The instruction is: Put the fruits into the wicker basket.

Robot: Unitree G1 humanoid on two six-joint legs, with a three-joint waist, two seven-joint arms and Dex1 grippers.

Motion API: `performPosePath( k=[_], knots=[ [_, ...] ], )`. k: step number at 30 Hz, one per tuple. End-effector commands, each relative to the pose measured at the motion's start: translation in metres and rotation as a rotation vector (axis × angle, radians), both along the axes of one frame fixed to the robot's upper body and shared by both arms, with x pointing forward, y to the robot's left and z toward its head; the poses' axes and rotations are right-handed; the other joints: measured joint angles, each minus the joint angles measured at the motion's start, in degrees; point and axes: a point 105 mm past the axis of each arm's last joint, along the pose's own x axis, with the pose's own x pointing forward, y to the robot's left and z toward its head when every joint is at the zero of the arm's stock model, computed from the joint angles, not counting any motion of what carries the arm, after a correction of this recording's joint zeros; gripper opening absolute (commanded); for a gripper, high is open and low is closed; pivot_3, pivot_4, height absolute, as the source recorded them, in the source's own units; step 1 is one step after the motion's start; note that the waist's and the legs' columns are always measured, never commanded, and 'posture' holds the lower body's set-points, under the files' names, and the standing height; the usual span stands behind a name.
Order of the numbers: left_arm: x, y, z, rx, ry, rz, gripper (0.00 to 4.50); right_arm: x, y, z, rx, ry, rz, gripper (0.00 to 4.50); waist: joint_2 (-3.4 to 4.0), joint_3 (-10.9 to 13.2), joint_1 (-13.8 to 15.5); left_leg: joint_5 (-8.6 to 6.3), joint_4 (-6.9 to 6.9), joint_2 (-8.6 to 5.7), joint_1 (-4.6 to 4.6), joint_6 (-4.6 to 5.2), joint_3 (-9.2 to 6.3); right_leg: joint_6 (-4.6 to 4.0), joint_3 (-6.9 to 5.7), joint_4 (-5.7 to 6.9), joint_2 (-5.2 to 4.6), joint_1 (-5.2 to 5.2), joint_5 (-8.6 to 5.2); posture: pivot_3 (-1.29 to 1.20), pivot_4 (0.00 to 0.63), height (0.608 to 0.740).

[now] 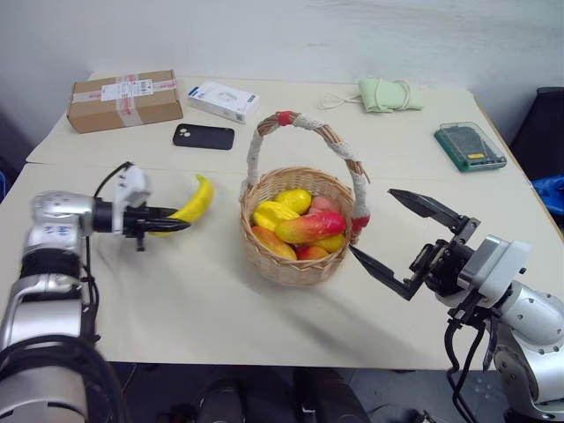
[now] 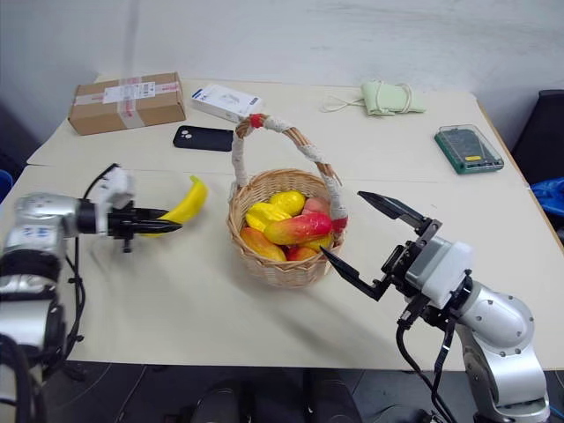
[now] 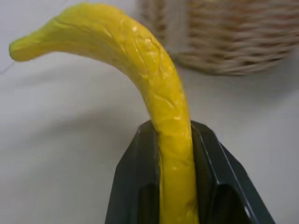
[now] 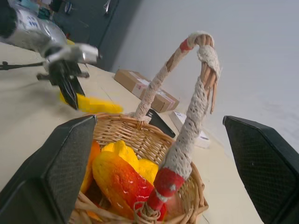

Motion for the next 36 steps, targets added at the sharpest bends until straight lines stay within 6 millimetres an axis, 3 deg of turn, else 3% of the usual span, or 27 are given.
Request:
performPosePath(
  k=[1,5,10,14,16,20,23,27,30,33,36],
  knots=[
    [-0.037,-0.027,0.035,-0.028,-0.009,-0.227,0.53,0.000,-0.012,0.008,0.054,-0.023,-0.055,4.50,0.03,0.0,0.2,-0.01,0.01,-0.01,0.03,-0.01,-0.04,-0.01,0.01,0.04,-0.04,0.02,-0.01,0.00,0.150,0.740],
    [-0.063,-0.090,0.055,-0.068,-0.023,-0.439,0.53,0.003,-0.026,-0.004,0.036,0.024,-0.087,4.50,0.11,0.1,1.4,0.07,0.14,-0.34,0.07,0.12,-0.20,0.02,-0.18,0.04,-0.28,0.29,0.00,0.00,0.150,0.740],
    [-0.054,-0.153,0.056,-0.141,-0.062,-0.506,0.53,0.005,-0.036,-0.008,0.033,0.047,-0.113,4.50,0.18,0.0,1.9,0.14,0.13,-0.76,0.19,0.39,-0.21,0.25,-0.10,-0.11,-0.23,0.53,0.13,0.00,0.150,0.740],
    [-0.035,-0.174,0.044,-0.111,-0.109,-0.482,0.53,0.002,-0.035,-0.010,0.027,0.068,-0.105,4.50,0.22,0.0,1.0,0.17,0.11,-0.82,0.18,0.32,-0.30,0.27,0.01,-0.15,-0.25,0.47,0.14,0.00,0.150,0.740],
    [-0.026,-0.174,0.038,-0.069,-0.114,-0.453,1.24,-0.002,-0.035,-0.013,0.026,0.085,-0.109,4.50,0.24,0.0,0.6,0.20,0.03,-0.73,0.17,0.24,-0.30,0.24,0.02,-0.16,-0.19,0.41,0.13,0.00,0.150,0.740],
    [-0.015,-0.169,0.052,-0.135,-0.198,-0.401,2.46,-0.007,-0.036,-0.015,0.032,0.108,-0.129,4.50,0.28,0.1,0.4,0.21,0.02,-0.51,0.18,0.12,-0.28,0.21,0.08,-0.17,0.09,0.37,0.11,0.00,0.150,0.740],
    [-0.024,-0.155,0.062,-0.215,-0.208,-0.421,3.31,-0.010,-0.034,-0.017,0.041,0.135,-0.125,4.50,0.28,0.1,0.4,0.21,0.03,-0.48,0.19,0.10,-0.27,0.21,0.09,-0.16,0.10,0.37,0.11,0.00,0.150,0.740],
    [-0.037,-0.110,0.067,-0.244,-0.170,-0.337,3.31,-0.013,-0.031,-0.025,0.090,0.283,-0.076,4.50,0.32,0.1,0.0,0.16,0.00,-0.36,0.21,0.02,-0.23,0.16,0.15,-0.15,0.13,0.35,0.09,0.00,0.150,0.740],
    [-0.039,-0.076,0.068,-0.284,-0.177,-0.230,3.31,-0.001,-0.033,-0.026,0.088,0.345,-0.080,4.50,0.34,0.1,0.1,0.16,0.00,-0.21,0.28,-0.01,-0.24,0.11,0.14,-0.09,0.12,0.36,0.06,0.00,0.150,0.740],
    [-0.039,-0.051,0.057,-0.319,-0.186,-0.150,3.85,0.016,-0.026,-0.026,0.099,0.371,-0.046,4.50,0.33,0.1,0.4,0.15,0.03,-0.33,0.44,0.05,-0.23,0.11,0.11,-0.11,0.05,0.52,0.07,0.00,0.150,0.740],
    [-0.056,-0.049,0.041,-0.336,-0.078,-0.187,4.45,0.029,-0.009,-0.025,0.068,0.388,0.041,4.50,0.34,0.1,0.4,0.13,-0.03,-0.35,0.50,0.08,-0.18,0.11,0.14,-0.14,0.03,0.55,0.06,0.00,0.150,0.740]
  ],
)
